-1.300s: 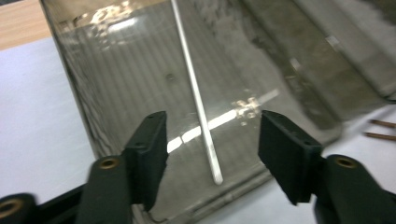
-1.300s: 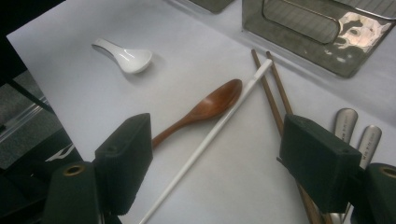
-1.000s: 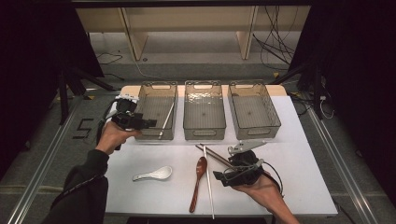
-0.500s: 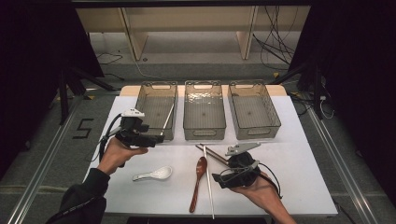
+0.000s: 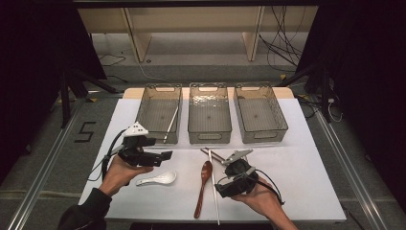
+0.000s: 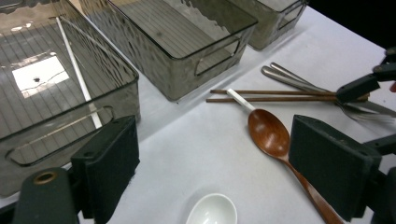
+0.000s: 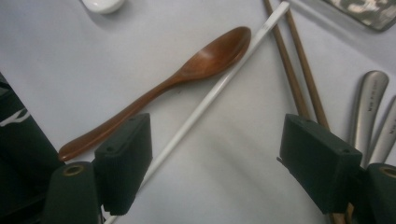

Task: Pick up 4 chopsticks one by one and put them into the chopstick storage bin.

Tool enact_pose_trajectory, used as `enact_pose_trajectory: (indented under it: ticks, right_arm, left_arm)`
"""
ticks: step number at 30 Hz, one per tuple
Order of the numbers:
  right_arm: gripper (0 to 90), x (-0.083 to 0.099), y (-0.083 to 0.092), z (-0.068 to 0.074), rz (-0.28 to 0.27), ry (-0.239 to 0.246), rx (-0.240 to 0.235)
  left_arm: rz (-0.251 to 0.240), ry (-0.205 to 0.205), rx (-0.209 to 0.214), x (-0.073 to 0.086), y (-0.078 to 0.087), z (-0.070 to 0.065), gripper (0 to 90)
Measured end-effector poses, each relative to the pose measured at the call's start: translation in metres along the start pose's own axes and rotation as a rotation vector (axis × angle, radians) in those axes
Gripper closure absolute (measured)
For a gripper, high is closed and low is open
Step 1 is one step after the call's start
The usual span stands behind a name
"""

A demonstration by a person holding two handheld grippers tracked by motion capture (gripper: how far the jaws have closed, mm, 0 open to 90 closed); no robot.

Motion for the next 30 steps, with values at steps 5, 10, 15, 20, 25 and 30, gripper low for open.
enact_pose_trajectory:
  ticks: [5, 10, 15, 20, 25, 30]
  right_arm:
    - [26.1, 0.004, -0.011, 0.003, 0.042, 0.019, 0.016]
    - [26.3, 0.007, -0.019, 0.006, 0.075, 0.032, 0.028]
    - [26.4, 0.009, -0.025, 0.007, 0.095, 0.041, 0.038]
    - [26.7, 0.01, -0.031, 0.007, 0.113, 0.04, 0.048]
    - [27.1, 0.011, -0.037, 0.007, 0.136, 0.053, 0.064]
    - [27.9, 0.012, -0.042, 0.008, 0.155, 0.066, 0.076]
  left_arm:
    - [0.007, -0.01, -0.008, 0.01, 0.001, -0.007, 15.6]
    - [0.001, -0.023, 0.005, 0.013, 0.002, -0.014, 15.5]
    - [-0.007, -0.036, 0.008, 0.015, 0.005, -0.02, 15.5]
    - [-0.024, -0.038, 0.003, 0.016, 0.009, -0.02, 15.5]
    - [-0.03, -0.051, -0.008, 0.018, 0.013, -0.021, 15.5]
    - [-0.015, -0.05, 0.007, 0.025, 0.013, -0.025, 15.5]
Point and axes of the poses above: each handheld gripper's, and its own axes: y roughly backward along the jaws, x roughly out of its underside, z roughly to its left, the point moved 9 cm from there along -y, roughly forward along the jaws, and after that the axes turned 14 degrees about -y, right-handed, at the moved point
